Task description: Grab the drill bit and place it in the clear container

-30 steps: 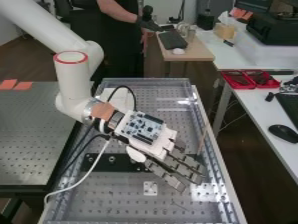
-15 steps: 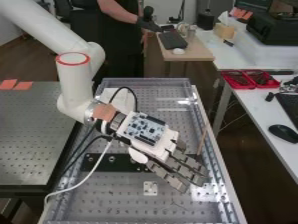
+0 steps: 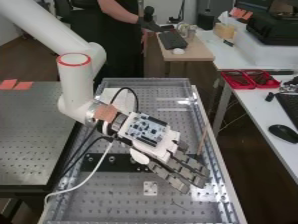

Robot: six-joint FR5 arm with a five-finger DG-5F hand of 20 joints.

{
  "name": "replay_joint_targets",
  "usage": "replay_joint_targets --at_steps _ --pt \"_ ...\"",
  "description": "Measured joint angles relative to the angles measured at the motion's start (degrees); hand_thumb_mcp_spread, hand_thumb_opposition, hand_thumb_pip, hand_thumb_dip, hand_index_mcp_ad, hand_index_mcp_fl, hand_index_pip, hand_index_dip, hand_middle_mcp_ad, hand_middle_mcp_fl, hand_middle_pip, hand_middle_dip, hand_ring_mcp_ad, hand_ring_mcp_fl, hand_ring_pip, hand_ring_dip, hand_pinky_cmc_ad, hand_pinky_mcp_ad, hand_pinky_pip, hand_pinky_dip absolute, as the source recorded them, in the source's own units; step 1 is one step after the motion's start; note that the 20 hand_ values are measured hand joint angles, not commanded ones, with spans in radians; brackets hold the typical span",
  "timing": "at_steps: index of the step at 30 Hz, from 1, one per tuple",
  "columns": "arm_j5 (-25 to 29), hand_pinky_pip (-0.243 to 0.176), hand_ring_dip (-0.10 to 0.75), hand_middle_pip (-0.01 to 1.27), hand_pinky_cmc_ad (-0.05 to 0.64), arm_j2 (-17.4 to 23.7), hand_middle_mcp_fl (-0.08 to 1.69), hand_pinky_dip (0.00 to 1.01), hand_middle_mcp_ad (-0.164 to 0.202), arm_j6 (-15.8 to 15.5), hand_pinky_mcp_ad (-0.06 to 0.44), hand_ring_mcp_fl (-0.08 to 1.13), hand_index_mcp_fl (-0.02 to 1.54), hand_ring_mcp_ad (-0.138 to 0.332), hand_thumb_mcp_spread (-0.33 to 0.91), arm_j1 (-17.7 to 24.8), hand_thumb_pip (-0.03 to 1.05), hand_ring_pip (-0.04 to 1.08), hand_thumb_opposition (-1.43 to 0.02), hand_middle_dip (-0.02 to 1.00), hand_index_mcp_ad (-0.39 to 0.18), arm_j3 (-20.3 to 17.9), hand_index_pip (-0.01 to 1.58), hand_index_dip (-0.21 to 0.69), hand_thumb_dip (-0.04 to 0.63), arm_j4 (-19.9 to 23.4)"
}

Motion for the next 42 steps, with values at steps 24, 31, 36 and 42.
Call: replay_joint_targets --at_steps 24,31,36,42 --pt "0.2 -0.044 0.014 0.14 0.258 -0.3 0.14 0.19 0.052 -0.1 0.133 0.09 0.7 0.08 0.7 0.0 0.39 0.12 -0.9 0.16 -0.166 0.2 1.17 0.209 0.218 1.1" --pt "1.3 -0.044 0.016 0.14 0.262 -0.1 0.17 0.19 0.052 -0.1 0.133 0.11 0.79 0.082 0.69 0.3 0.39 0.13 -0.91 0.16 -0.166 -1.3 1.08 0.204 0.218 4.7" --pt "1.4 -0.042 0.016 0.14 0.271 0.1 0.22 0.19 0.051 0.1 0.133 0.12 0.84 0.084 0.69 0.4 0.39 0.12 -0.93 0.16 -0.166 -1.7 1.02 0.204 0.218 5.1" --pt "1.4 -0.042 0.016 0.14 0.283 1.2 0.22 0.19 0.051 0.1 0.133 0.13 0.89 0.087 0.69 0.3 0.39 0.12 -0.94 0.16 -0.166 -1.9 0.95 0.202 0.218 5.1"
